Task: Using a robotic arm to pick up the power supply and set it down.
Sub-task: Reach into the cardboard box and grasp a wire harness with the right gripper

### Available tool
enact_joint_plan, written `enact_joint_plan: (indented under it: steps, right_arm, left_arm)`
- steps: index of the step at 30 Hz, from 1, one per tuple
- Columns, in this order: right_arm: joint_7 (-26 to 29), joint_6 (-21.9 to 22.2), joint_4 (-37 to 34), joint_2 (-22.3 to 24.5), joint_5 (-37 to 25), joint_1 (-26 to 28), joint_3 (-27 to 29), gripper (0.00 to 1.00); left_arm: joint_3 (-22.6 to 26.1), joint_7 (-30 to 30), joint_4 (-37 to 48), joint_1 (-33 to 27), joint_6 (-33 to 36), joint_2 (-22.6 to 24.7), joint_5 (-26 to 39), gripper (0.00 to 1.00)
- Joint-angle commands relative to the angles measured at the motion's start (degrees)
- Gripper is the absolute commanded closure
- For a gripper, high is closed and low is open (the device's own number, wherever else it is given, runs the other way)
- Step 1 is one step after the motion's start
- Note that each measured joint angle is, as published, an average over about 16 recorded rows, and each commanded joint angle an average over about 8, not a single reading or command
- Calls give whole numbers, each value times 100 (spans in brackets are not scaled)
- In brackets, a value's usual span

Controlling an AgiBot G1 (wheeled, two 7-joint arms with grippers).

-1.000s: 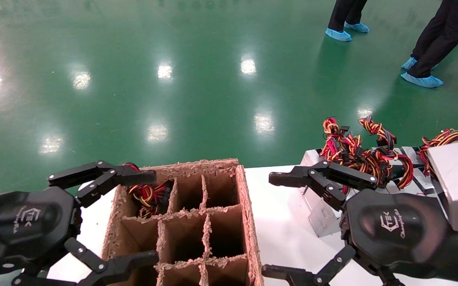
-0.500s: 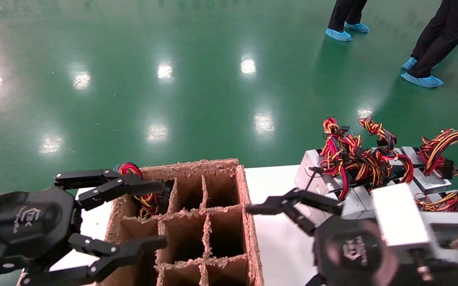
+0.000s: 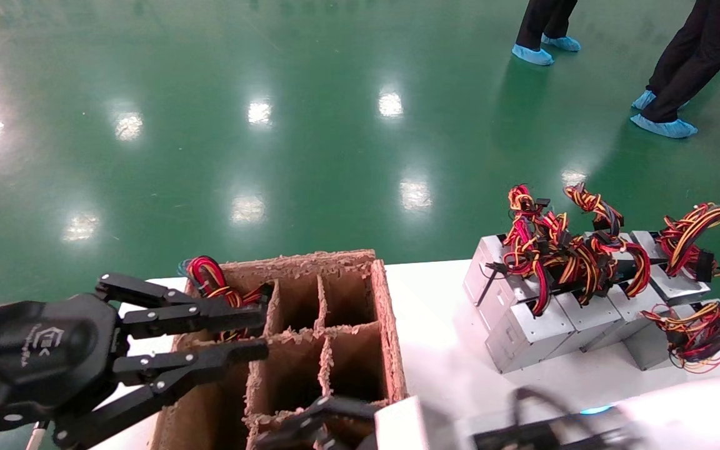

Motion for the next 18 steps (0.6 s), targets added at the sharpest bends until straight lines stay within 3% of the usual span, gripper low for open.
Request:
enact_joint_plan:
  steps: [1, 7, 10, 15, 18]
  right_arm:
    - [1, 67, 3, -224, -140, -27, -140, 0]
    - [66, 216, -8, -660, -414, -55, -410, 4]
    - [113, 334, -19, -846, -562, -89, -525, 29]
    - [203, 550, -32, -1122, -828, -161, -711, 88]
    - [236, 642, -34, -1231, -957, -195, -793, 100]
  left_arm:
    - [0, 0, 0, 0, 0, 0, 0, 100]
    - [0, 0, 0, 0, 0, 0, 0, 100]
    - [0, 0, 0, 0, 0, 0, 0, 100]
    - [0, 0, 0, 0, 0, 0, 0, 100]
    - [0, 0, 0, 0, 0, 0, 0, 100]
